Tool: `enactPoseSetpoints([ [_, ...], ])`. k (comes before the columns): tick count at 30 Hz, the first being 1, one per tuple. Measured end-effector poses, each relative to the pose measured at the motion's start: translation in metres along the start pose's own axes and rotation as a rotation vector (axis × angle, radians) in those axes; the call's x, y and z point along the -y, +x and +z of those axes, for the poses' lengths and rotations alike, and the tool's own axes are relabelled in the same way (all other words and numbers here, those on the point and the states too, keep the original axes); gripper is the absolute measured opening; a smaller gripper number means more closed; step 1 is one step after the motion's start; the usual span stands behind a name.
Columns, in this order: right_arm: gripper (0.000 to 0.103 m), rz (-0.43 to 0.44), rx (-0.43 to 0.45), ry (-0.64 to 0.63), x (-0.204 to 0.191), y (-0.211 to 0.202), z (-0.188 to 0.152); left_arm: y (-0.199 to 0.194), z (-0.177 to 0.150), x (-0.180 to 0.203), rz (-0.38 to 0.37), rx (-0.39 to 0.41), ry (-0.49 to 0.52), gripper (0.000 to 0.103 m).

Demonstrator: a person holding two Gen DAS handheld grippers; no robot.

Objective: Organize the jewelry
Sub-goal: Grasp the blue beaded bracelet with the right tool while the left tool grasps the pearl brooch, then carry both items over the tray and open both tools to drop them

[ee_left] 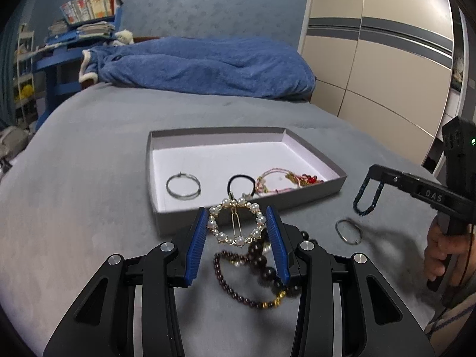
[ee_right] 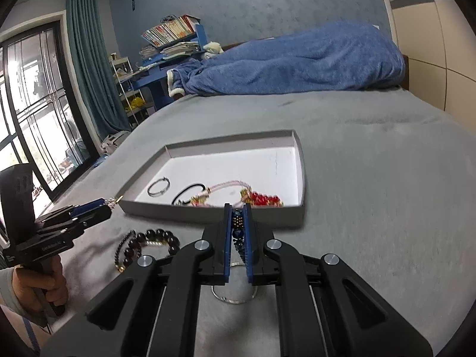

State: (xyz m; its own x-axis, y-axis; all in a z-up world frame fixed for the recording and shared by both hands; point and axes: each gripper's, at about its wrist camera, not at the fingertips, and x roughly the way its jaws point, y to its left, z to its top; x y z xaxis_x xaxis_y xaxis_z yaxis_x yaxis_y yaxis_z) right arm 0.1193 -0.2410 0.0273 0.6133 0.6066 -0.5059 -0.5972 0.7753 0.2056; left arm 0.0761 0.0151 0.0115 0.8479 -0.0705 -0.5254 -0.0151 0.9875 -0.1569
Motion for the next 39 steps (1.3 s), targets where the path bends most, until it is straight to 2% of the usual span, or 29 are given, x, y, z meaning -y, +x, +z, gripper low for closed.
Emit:
enactPoseSetpoints([
  [7,0.007,0.057,0.033,0.041,0.006,0.001,0.023,0.014,0.020,-0.006,0.006,-0.007,0.000,0.042],
  [12,0.007,0.072,0.041,0.023,0.003,0.009,0.038,0.025,0.029,-0.010,0.019,-0.013,0.007,0.042],
  [21,0.007,0.098,0.000,-0.065,-0.036,0.047,0.061,0.061,0.040,-0.017,0.036,-0.069,0.015,0.042],
  [28,0.007,0.128,-0.085,-0.057,-0.052,0.092,0.053,0.086,0.038,-0.024,0.042,-0.125,0.001,0.042],
  [33,0.007,0.060,-0.168,-0.045,-0.036,0.119,0.033,0.096,0.036,-0.028,0.049,-0.168,-0.013,0.042],
  [39,0.007,0.006,-0.200,-0.047,-0.022,0.118,0.020,0.098,0.035,-0.027,0.061,-0.171,-0.005,0.044],
])
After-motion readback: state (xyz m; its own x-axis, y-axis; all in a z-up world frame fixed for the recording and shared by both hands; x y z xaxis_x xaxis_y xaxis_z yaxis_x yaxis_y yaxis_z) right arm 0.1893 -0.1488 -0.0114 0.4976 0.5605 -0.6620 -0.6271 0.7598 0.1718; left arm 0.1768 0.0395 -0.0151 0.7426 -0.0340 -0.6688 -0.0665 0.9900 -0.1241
